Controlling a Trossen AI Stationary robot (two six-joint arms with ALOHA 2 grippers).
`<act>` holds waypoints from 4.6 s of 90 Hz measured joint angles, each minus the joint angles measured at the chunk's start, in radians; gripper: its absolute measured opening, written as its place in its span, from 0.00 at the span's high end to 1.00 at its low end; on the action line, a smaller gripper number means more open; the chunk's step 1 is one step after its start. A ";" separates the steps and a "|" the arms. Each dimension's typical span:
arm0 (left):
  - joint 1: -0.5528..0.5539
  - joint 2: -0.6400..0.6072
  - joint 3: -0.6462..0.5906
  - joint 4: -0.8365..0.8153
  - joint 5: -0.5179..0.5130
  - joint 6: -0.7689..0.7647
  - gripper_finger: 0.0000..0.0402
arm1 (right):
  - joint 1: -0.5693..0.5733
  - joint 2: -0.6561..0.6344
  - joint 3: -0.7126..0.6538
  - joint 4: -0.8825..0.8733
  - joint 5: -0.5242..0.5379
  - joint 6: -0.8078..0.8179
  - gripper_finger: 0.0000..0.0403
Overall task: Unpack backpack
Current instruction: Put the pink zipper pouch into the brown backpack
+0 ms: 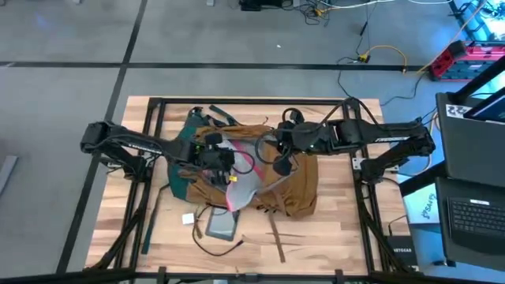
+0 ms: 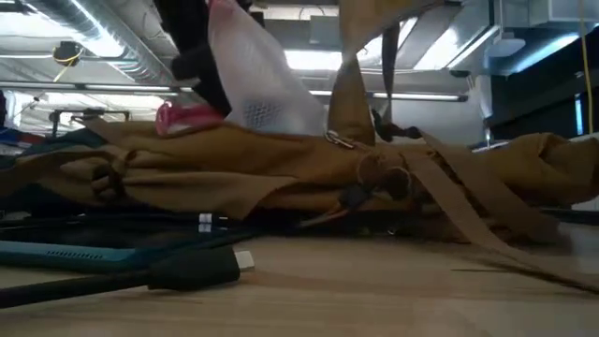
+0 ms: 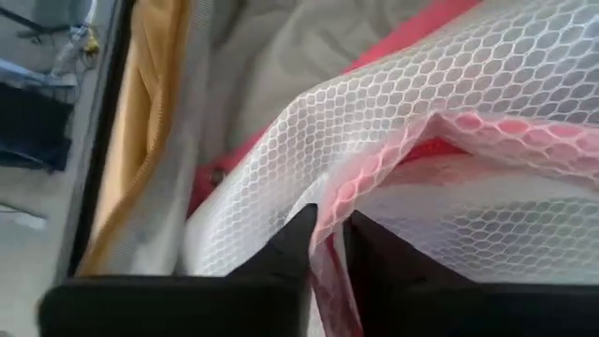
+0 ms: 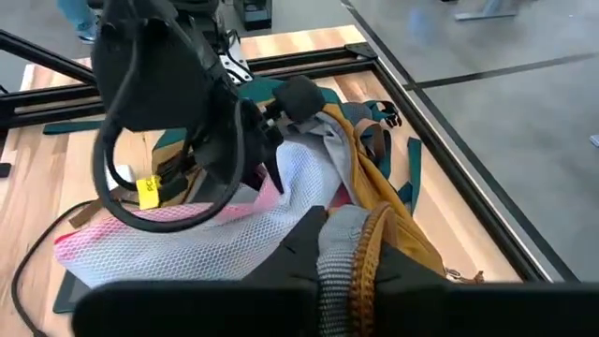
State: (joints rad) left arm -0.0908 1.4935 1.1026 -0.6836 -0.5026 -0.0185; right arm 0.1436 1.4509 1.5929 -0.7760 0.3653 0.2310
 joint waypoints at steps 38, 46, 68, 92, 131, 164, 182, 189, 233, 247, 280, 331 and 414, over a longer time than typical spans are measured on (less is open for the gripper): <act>-0.148 -0.176 0.067 -0.036 -0.011 0.021 0.72 | 0.000 0.000 0.000 -0.010 -0.002 0.001 1.00; -0.206 -0.178 0.067 -0.010 -0.052 0.019 0.72 | 0.000 0.000 0.000 -0.010 -0.002 0.008 1.00; -0.285 -0.107 0.067 0.067 0.109 0.048 0.72 | 0.000 0.006 0.000 -0.007 -0.009 0.020 1.00; -0.232 0.054 0.067 0.091 0.303 0.066 0.72 | 0.000 0.011 0.000 0.007 -0.027 0.026 1.00; 0.002 0.199 0.067 0.325 0.313 0.222 0.72 | 0.008 0.015 -0.001 0.041 -0.097 0.038 1.00; 0.086 0.170 0.066 0.428 0.133 0.286 0.72 | 0.029 0.026 -0.002 0.064 -0.125 0.031 1.00; 0.033 0.088 0.066 0.371 0.191 0.281 0.72 | 0.033 0.026 -0.002 0.046 -0.111 0.031 1.00; -0.027 0.028 0.066 0.331 0.238 0.269 0.72 | 0.034 0.026 -0.002 0.042 -0.102 0.027 1.00; -0.297 0.097 0.020 0.070 0.354 0.156 0.72 | 0.033 0.026 -0.002 0.056 -0.097 0.031 1.00; -0.213 0.129 -0.010 0.168 0.320 0.204 0.72 | 0.033 0.027 -0.002 0.065 -0.108 0.038 1.00; -0.021 0.141 -0.016 0.444 0.298 0.344 0.72 | 0.034 0.038 -0.002 0.073 -0.145 0.053 1.00; 0.012 0.066 -0.009 0.529 0.581 0.374 0.72 | 0.034 0.055 -0.001 0.093 -0.165 0.034 1.00; 0.173 -0.300 -0.358 0.215 0.409 0.045 0.72 | 0.034 0.063 -0.001 0.079 -0.192 0.045 1.00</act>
State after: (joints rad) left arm 0.0819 1.1934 0.7446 -0.4688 -0.0936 0.0260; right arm 0.1772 1.5143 1.5921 -0.6973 0.1737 0.2760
